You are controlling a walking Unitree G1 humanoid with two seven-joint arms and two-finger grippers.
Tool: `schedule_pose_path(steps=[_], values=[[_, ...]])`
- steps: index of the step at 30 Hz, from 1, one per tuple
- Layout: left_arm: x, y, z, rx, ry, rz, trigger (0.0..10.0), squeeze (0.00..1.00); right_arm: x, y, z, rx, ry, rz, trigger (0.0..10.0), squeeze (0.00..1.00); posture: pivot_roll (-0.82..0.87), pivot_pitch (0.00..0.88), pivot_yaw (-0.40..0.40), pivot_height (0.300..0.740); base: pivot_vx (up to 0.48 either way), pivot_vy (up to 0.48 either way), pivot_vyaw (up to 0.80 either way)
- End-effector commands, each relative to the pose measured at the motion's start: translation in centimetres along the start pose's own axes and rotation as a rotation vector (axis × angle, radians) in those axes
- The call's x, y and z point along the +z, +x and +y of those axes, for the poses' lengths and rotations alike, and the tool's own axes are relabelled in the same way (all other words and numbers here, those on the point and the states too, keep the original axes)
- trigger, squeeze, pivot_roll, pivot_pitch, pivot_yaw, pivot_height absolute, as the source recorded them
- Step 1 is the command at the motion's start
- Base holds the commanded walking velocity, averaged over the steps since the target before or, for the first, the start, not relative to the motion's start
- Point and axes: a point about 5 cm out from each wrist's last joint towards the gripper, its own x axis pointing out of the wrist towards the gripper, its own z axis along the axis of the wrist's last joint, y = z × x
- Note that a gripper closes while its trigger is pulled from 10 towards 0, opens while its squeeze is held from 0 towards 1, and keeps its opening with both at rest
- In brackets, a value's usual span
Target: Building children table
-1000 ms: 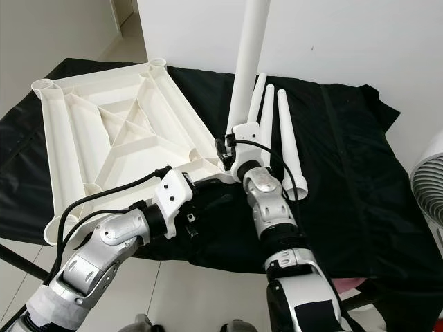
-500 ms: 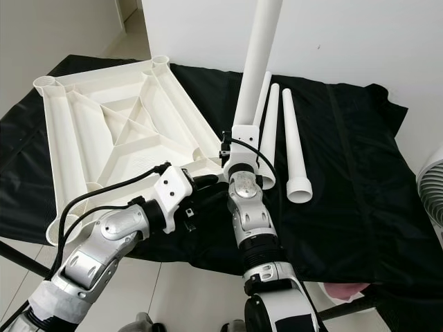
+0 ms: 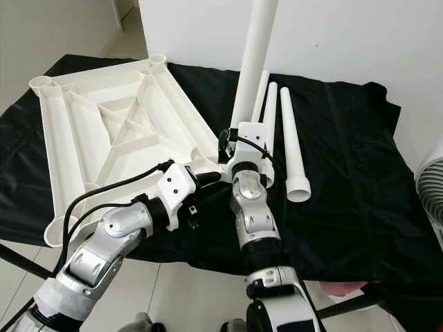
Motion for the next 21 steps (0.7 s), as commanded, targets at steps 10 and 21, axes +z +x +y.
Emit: schedule_pose_path(steps=[10,21], values=[[-0.2,0.1,0.5,0.059,0.006,0.007,10.0,0.0,0.0,-2.3,-0.8,0.054,0.019,-0.029,10.0,0.0,-0.06,0.044,-0.009,0.74,0.0,0.0,0.0],[-0.1,0.1,1.6,0.087,0.023,0.009,10.0,0.0,-1.0,-5.0,-2.3,0.095,-0.005,0.01,0.0,0.0,-0.07,0.058,0.002,0.74,0.0,0.0,0.0]])
